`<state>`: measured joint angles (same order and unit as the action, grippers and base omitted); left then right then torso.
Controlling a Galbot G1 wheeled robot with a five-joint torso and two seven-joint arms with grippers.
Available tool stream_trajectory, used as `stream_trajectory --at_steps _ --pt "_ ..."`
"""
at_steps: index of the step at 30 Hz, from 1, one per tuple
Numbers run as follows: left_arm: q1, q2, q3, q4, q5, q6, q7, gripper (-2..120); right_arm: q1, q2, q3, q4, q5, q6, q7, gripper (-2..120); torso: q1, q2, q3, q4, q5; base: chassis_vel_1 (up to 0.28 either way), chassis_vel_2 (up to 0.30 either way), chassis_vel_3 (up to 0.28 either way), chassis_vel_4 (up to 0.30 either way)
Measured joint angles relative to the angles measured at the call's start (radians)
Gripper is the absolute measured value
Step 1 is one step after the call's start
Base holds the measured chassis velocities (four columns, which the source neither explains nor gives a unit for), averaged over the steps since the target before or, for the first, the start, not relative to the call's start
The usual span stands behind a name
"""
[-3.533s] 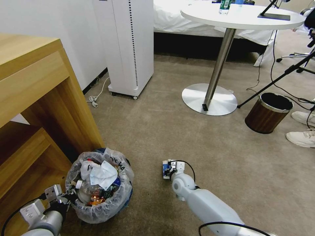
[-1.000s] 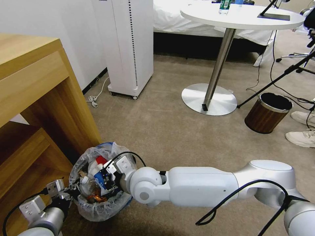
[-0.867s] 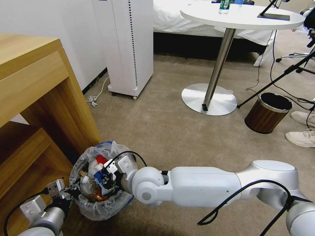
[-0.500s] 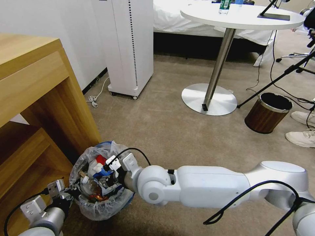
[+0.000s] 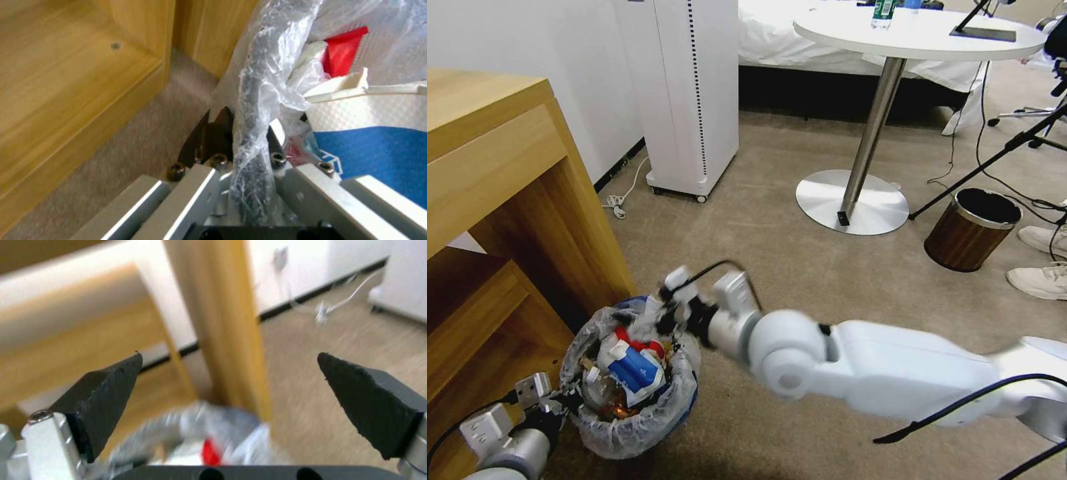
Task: Pick up the trash bin and place the garbage on the floor into it.
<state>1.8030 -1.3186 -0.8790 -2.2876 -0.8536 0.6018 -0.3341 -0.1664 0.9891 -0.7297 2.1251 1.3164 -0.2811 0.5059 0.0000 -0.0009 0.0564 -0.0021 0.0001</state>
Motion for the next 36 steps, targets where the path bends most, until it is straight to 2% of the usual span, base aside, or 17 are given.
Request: stream_trajectory --at_steps 4,5,8,9,11,13,15,19,31,33,35,36 --pt "0.013 0.011 -0.008 -0.008 -0.029 0.018 -0.02 1 -0.025 -0.041 0.105 0.027 0.001 0.007 -0.018 100 0.0 0.0 0.0 0.0003 0.0001 0.0 0.0 0.0 0.0" --pt "0.013 0.011 -0.008 -0.008 -0.029 0.018 -0.02 1 -0.025 -0.041 0.105 0.027 0.001 0.007 -0.018 100 0.0 0.0 0.0 0.0003 0.0001 0.0 0.0 0.0 0.0" --pt "0.01 0.026 -0.006 -0.001 -0.062 0.03 -0.041 1 -0.068 -0.085 0.233 0.052 0.001 0.015 -0.034 100 0.0 0.0 0.0 0.0 0.0002 0.0 0.0 0.0 0.0" --pt "0.01 0.026 -0.006 -0.001 -0.062 0.03 -0.041 1 -0.068 -0.085 0.233 0.052 0.001 0.015 -0.034 100 0.0 0.0 0.0 0.0 0.0002 0.0 0.0 0.0 0.0" --pt "0.006 0.03 0.0 0.012 -0.078 0.035 -0.052 1 -0.096 -0.111 0.306 0.064 0.002 0.019 -0.041 100 0.0 0.0 0.0 -0.0001 0.0001 0.0 0.0 0.0 0.0" --pt "0.004 0.03 0.004 0.02 -0.084 0.036 -0.056 1 -0.106 -0.118 0.328 0.067 0.003 0.022 -0.043 100 0.0 0.0 0.0 -0.0001 0.0 0.0 0.0 0.0 0.0" --pt "0.0 0.027 0.022 0.047 -0.113 0.051 -0.085 1 -0.153 -0.142 0.408 0.073 0.003 0.025 -0.046 100 0.0 0.0 0.0 0.0001 0.0 0.0 0.0 0.0 0.0" --pt "-0.014 0.022 0.035 0.081 -0.142 0.056 -0.108 1 -0.214 -0.151 0.458 0.071 -0.013 0.034 -0.047 100 0.0 0.0 0.0 0.0001 0.0 0.0 0.0 0.0 0.0" --pt "-0.028 0.019 0.037 0.096 -0.171 0.055 -0.125 1 -0.273 -0.149 0.474 0.063 -0.055 0.039 -0.048 100 0.0 0.0 0.0 0.0002 -0.0002 0.0 0.0 0.0 0.0" --pt "-0.024 0.018 0.037 0.09 -0.165 0.055 -0.119 2 -0.28 -0.15 0.475 0.063 -0.058 0.04 -0.048 100 0.0 0.0 0.0 0.0001 -0.0004 0.0 0.0 0.0 0.0" --pt "-0.017 0.018 0.035 0.073 -0.154 0.051 -0.111 13 -0.292 -0.151 0.48 0.063 -0.064 0.042 -0.05 100 0.0 0.0 0.0 0.0001 -0.0004 0.0 0.0 0.0 0.0" --pt "-0.017 0.018 0.035 0.073 -0.154 0.051 -0.111 13 -0.292 -0.151 0.48 0.063 -0.064 0.042 -0.05 100 0.0 0.0 0.0 0.0001 -0.0004 0.0 0.0 0.0 0.0"
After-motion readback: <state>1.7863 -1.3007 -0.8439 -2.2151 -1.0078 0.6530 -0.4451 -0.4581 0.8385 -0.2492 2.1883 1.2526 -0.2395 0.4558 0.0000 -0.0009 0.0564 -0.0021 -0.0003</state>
